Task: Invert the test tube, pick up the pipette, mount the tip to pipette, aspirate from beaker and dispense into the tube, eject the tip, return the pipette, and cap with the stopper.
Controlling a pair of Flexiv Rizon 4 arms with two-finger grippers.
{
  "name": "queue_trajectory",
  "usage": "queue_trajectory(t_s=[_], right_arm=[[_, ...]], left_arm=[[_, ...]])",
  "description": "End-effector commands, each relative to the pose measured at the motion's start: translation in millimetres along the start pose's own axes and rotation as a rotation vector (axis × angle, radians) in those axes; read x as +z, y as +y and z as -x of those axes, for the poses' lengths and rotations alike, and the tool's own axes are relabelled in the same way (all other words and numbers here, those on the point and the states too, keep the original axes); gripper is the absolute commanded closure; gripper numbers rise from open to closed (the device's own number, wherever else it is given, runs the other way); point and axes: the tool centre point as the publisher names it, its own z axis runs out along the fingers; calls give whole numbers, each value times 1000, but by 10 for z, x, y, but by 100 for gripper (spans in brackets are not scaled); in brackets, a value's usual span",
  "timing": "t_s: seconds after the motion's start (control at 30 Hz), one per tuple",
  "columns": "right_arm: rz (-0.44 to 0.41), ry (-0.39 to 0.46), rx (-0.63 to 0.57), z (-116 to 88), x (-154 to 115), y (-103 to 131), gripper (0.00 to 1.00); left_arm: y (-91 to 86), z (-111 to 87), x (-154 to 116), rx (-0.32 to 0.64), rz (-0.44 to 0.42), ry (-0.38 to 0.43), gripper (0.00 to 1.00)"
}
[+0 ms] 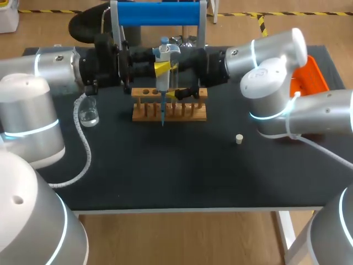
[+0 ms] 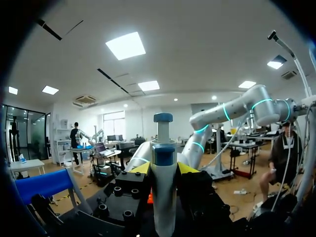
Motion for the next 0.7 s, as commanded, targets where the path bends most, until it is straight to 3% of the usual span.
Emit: queue_trajectory(t_s=[0.03, 0.4, 0.7], right_arm=[[-16, 0, -23, -32, -187, -6, 0], [33, -22, 27, -262, -916, -26, 0], [195, -23, 98, -613, -1545, 348, 0]], left_arm=[[0, 12, 2, 0, -2, 2, 100], [0, 12, 2, 0, -2, 2, 100], [0, 12, 2, 0, -2, 2, 100]])
